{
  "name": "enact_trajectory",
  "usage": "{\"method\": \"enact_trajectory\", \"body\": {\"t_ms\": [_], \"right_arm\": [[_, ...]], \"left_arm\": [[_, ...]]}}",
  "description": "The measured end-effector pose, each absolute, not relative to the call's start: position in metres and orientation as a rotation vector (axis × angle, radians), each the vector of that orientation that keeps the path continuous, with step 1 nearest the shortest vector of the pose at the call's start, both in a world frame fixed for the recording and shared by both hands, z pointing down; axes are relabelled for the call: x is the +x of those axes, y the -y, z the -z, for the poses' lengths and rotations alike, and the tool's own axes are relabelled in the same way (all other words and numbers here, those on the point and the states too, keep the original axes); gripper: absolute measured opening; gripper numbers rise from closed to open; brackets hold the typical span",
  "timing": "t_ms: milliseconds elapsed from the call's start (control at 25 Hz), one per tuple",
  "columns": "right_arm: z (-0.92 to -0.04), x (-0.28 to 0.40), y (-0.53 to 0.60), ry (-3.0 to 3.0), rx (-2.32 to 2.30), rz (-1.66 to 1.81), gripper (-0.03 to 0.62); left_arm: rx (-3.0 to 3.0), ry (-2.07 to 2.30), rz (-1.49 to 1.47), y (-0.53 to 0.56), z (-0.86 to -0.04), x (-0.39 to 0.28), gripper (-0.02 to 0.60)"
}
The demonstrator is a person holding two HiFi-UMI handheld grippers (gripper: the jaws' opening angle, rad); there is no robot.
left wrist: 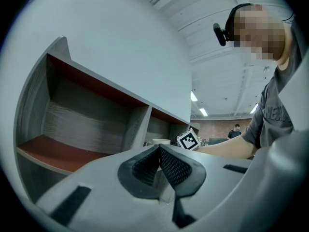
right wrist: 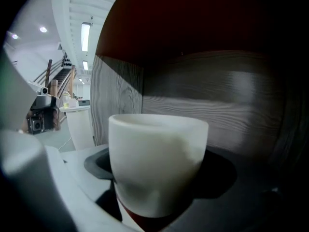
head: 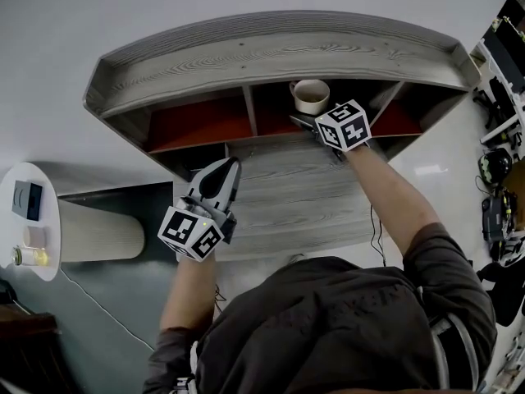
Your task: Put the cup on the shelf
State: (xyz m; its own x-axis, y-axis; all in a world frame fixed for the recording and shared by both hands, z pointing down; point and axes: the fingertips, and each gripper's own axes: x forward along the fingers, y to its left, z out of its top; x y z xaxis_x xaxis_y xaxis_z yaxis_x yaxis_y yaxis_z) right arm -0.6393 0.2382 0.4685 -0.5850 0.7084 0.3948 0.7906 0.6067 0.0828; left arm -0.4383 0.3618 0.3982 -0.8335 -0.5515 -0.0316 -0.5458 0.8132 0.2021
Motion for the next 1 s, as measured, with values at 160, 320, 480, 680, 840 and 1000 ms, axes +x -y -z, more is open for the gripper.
{"method": "enact_trajectory", "body": {"t_ms": [160, 320, 480, 680, 840, 1000], "right_arm": [[-0.476, -0.641, -0.238, 2.458, -1.186, 0.381, 0.445], [-0.478, -0.640, -0.238, 2.445, -1.168, 0.374, 0.493], [-0.462, -0.629, -0.227, 2.490, -1.173, 0.363, 0.520], [-0.432, -0.590, -0.190, 2.547, -1.181, 0.320, 0.517], [-0.411, -0.556, -0.130, 2.610, -1.139, 0.256, 0.467], [-0.391, -0.521, -0.041, 2.709, -0.991, 0.128, 0.408]], "left_arm": [[0.927, 2.946, 0.324, -0.358, -0.401, -0.443, 0.000], [0.972, 2.929, 0.340, -0.348, -0.403, -0.448, 0.000], [1.048, 2.914, 0.340, -0.330, -0.395, -0.456, 0.000], [1.231, 2.858, 0.350, -0.281, -0.382, -0.466, 0.000], [1.422, 2.772, 0.327, -0.221, -0.376, -0.471, 0.000], [1.618, 2.656, 0.308, -0.150, -0.371, -0.467, 0.000]]}}
